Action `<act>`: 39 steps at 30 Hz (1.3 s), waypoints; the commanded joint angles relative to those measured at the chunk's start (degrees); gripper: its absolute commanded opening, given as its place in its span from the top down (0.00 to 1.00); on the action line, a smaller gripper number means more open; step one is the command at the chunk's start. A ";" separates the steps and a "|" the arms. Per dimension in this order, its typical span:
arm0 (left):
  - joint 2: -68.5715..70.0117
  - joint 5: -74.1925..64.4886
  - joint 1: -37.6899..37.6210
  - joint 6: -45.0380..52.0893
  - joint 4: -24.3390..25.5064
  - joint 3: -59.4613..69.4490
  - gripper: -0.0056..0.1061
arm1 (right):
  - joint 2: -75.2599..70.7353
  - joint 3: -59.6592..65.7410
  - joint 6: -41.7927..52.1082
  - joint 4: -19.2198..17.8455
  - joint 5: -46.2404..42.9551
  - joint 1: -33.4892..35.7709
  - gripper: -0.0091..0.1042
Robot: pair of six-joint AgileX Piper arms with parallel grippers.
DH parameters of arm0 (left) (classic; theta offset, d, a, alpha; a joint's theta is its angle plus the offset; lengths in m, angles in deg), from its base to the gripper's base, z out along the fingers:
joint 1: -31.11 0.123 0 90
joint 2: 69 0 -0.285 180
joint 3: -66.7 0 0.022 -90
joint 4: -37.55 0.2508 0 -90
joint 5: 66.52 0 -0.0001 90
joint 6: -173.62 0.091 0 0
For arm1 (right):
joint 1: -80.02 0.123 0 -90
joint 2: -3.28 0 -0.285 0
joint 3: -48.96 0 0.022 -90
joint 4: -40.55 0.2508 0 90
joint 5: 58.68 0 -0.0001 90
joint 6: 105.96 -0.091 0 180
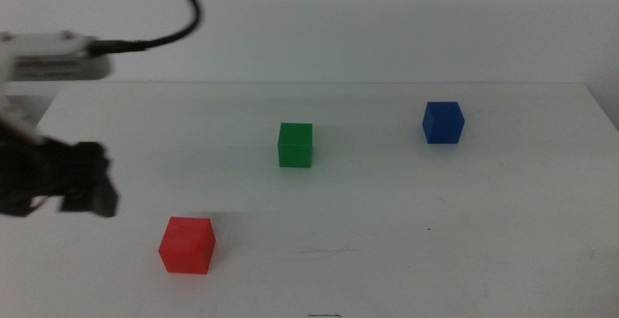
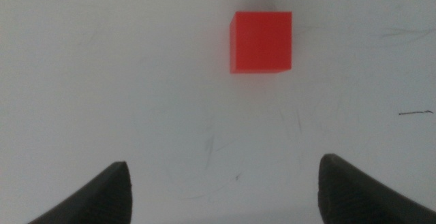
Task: Stack red cubes first, then green, then blue cubes in a specific spot.
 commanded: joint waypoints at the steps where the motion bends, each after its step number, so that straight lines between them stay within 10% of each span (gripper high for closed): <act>1: -2.91 2.04 -4.25 -5.21 2.40 -3.87 0.11 | -1.31 -1.03 0.28 -0.95 -4.32 -0.33 0.20; 39: -37.34 13.61 -7.93 -0.72 -1.75 -9.62 0.11 | -1.31 -1.03 0.28 -0.95 -4.32 -0.33 0.20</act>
